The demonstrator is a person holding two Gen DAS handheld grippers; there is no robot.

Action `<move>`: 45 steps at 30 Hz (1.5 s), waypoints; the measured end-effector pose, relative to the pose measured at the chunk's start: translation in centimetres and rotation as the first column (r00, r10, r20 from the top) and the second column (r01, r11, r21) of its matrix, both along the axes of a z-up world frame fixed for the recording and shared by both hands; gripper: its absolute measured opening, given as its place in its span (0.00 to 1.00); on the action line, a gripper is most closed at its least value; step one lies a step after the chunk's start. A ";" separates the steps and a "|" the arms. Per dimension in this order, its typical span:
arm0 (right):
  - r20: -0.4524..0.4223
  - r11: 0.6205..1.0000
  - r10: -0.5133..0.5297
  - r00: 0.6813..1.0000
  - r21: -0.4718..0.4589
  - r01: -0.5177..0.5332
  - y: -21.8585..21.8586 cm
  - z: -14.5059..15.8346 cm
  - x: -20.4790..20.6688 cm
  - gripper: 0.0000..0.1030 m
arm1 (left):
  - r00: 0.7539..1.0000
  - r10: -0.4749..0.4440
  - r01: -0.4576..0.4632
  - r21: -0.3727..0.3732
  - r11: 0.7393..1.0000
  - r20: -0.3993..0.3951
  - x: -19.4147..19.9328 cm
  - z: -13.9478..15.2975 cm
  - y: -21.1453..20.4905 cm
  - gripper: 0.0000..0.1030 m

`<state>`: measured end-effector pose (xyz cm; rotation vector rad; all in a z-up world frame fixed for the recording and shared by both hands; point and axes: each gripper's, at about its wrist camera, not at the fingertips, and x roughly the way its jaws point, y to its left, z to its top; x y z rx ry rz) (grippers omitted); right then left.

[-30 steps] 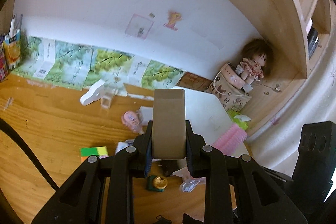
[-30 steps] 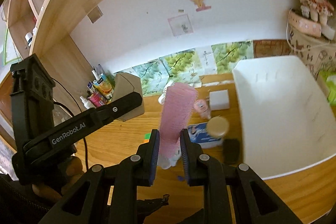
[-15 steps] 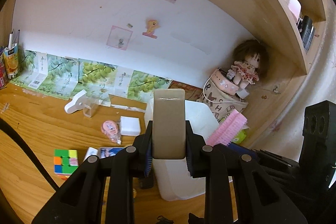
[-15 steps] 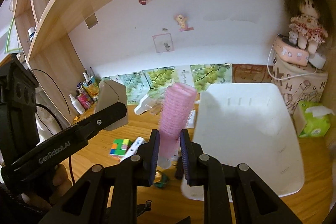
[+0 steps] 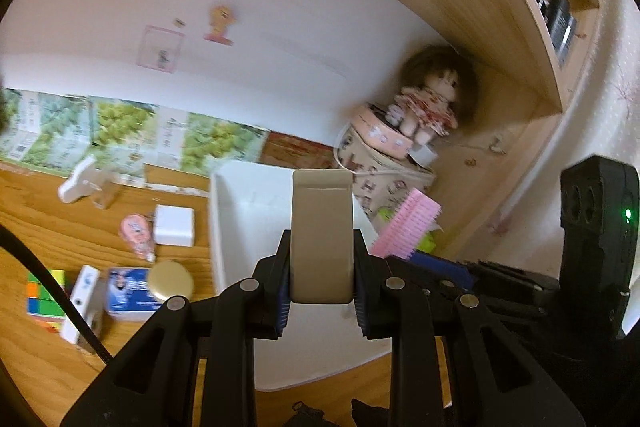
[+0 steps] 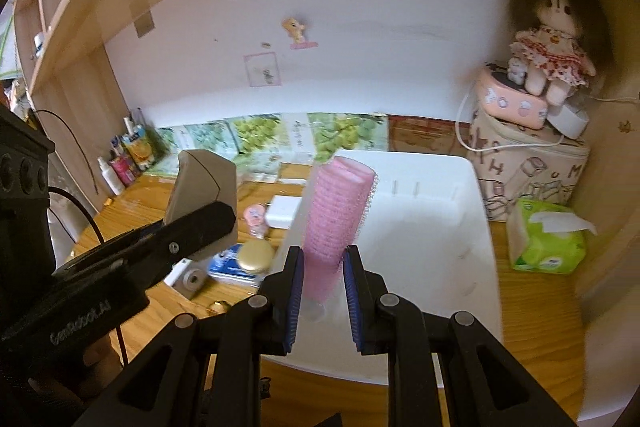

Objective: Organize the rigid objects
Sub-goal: 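Lift and carry both held items over the white plastic bin, then open left gripper dropping the cream block while right gripper releases the pink roller, then withdraw both open grippers from the bin back toward the desk items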

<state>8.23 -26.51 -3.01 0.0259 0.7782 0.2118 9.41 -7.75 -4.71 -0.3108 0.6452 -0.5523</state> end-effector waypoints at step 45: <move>-0.048 0.994 -0.031 0.998 0.104 0.036 6.7 -1.1 1.6 0.70 | 0.984 0.174 -0.170 0.079 0.982 -0.045 0.6 0.8 9.1 0.79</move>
